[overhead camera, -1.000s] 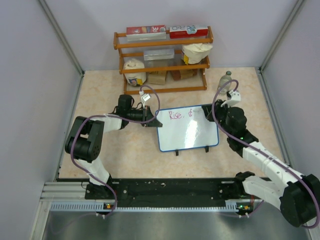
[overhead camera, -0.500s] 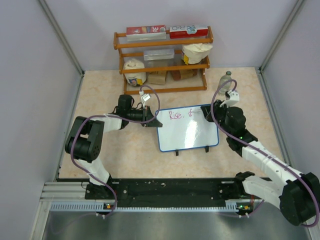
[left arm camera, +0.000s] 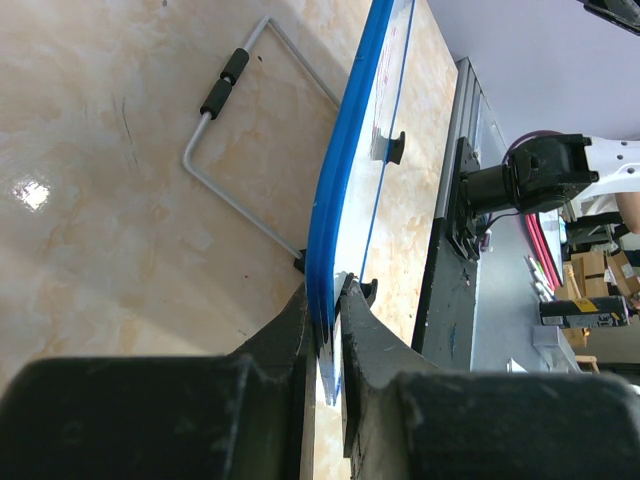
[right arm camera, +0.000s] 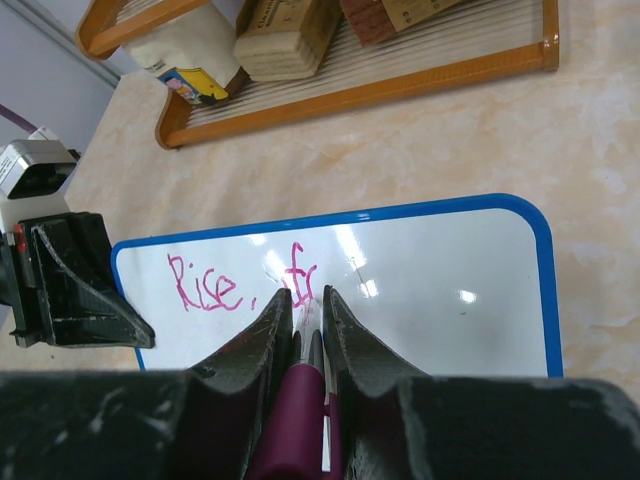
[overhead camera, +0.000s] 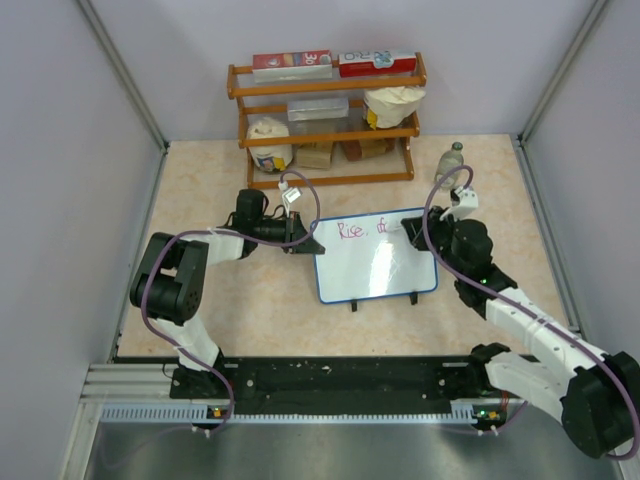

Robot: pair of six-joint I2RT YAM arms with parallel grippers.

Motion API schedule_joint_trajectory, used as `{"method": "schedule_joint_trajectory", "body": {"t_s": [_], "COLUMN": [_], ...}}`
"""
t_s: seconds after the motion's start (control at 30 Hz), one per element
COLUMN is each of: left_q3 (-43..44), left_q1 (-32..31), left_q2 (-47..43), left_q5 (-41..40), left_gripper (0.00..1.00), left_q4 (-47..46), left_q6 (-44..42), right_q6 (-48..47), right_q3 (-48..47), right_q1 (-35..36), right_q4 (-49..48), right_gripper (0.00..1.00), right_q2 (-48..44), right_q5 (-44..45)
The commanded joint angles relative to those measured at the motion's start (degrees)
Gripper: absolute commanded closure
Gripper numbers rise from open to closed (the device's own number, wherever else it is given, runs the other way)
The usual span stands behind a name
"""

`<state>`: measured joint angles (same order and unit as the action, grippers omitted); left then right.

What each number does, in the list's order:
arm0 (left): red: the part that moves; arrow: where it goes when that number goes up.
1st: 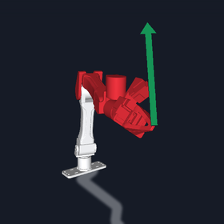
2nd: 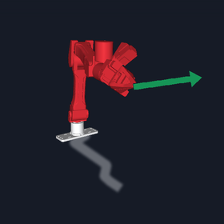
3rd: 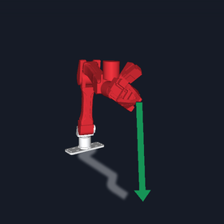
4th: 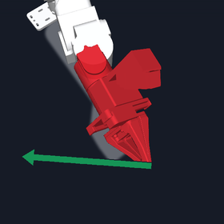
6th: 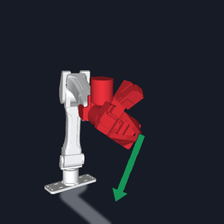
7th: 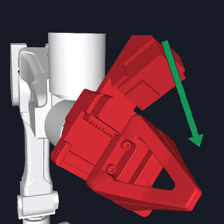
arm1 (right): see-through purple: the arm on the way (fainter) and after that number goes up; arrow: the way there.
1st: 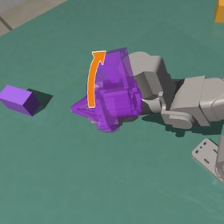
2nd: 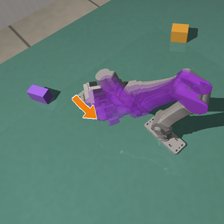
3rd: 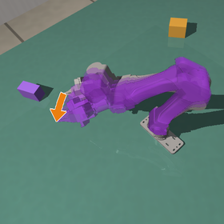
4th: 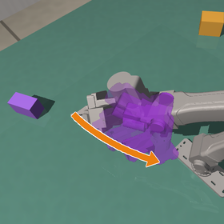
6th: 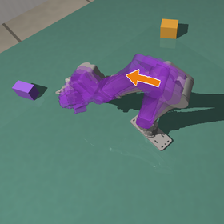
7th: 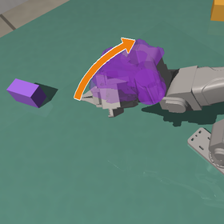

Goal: Write a sentence on the whiteboard

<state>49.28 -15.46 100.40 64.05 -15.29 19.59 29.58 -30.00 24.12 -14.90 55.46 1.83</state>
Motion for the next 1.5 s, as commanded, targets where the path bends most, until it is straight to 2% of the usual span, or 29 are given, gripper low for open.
{"method": "schedule_joint_trajectory", "body": {"t_s": [0.0, 0.77, 1.23, 1.47], "left_q3": [-1.6, -1.6, -1.5, -1.5], "left_q1": [-0.4, -0.5, -0.5, -0.5], "left_q2": [1.9, 1.9, 1.8, 1.8], "left_q5": [-6.0, -6.0, -6.0, -6.1], "left_gripper": [1.0, 1.0, 1.0, 1.0], "left_q4": [1.8, 1.8, 2.0, 2.1], "left_q6": [-4.5, -4.5, -4.6, -4.7], "right_q6": [-0.8, -0.9, -0.1, 0.3], "right_q3": [0.9, -4.4, -6.2, -5.0], "right_q1": [-0.6, -0.7, -0.7, -0.6], "right_q4": [1.4, 1.6, -0.7, 0.8], "right_gripper": [1.0, 1.0, 1.0, 1.0], "right_q2": [-0.9, -0.1, 3.5, -1.2], "right_q5": [1.1, 6.2, 1.2, 1.6]}}
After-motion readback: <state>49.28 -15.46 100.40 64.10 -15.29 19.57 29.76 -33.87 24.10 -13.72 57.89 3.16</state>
